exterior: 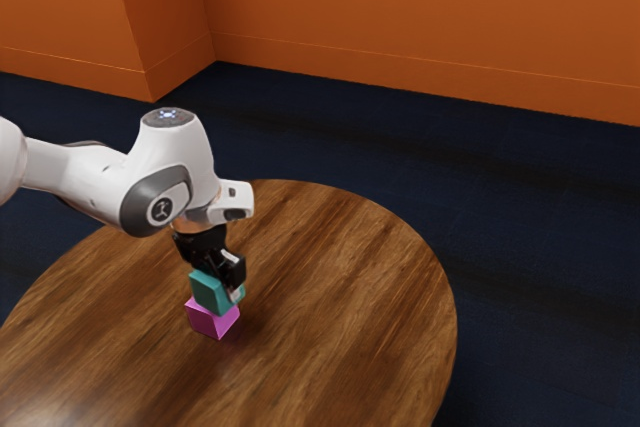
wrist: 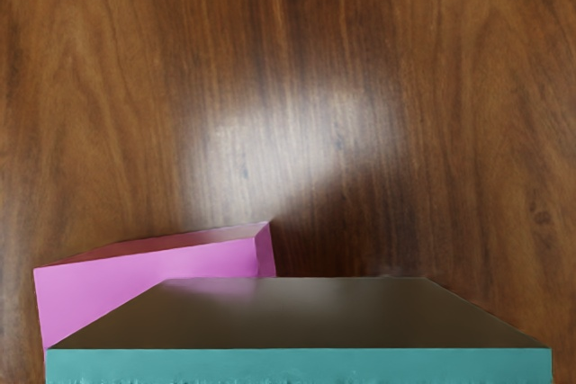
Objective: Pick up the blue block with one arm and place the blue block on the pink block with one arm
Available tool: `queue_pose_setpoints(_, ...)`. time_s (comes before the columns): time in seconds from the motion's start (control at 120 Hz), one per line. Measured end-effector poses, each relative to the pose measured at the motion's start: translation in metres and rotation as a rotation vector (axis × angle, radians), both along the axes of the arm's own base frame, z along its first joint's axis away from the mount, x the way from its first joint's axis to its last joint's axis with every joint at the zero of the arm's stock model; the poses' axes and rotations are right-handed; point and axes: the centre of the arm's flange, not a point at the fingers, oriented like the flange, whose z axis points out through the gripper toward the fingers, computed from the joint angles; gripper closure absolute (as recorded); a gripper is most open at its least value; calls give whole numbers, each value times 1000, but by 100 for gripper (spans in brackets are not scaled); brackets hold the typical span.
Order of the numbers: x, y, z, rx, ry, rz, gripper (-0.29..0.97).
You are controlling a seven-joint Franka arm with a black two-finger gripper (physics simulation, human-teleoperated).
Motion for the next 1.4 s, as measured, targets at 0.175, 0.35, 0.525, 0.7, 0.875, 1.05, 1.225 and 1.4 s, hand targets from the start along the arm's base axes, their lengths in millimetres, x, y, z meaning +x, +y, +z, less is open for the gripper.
queue_pose_setpoints(0.175, 2, 15, 0, 1, -6, 25, 30)
queue_pose_setpoints(0.35, 1, 15, 0, 3, -7, 22, 30)
queue_pose_setpoints(0.525, -3, 21, 0, 9, -5, 33, 31)
queue_pose_setpoints(0.7, -4, 30, 1, 12, -6, 49, 30)
queue_pose_setpoints(0.875, -4, 27, 1, 13, -6, 40, 30)
queue_pose_setpoints(1.05, -3, 28, 0, 17, -13, 36, 30)
queue_pose_setpoints(1.225, -2, 27, -1, 17, -21, 29, 31)
queue_pose_setpoints(1.4, -1, 26, 0, 18, -27, 25, 31)
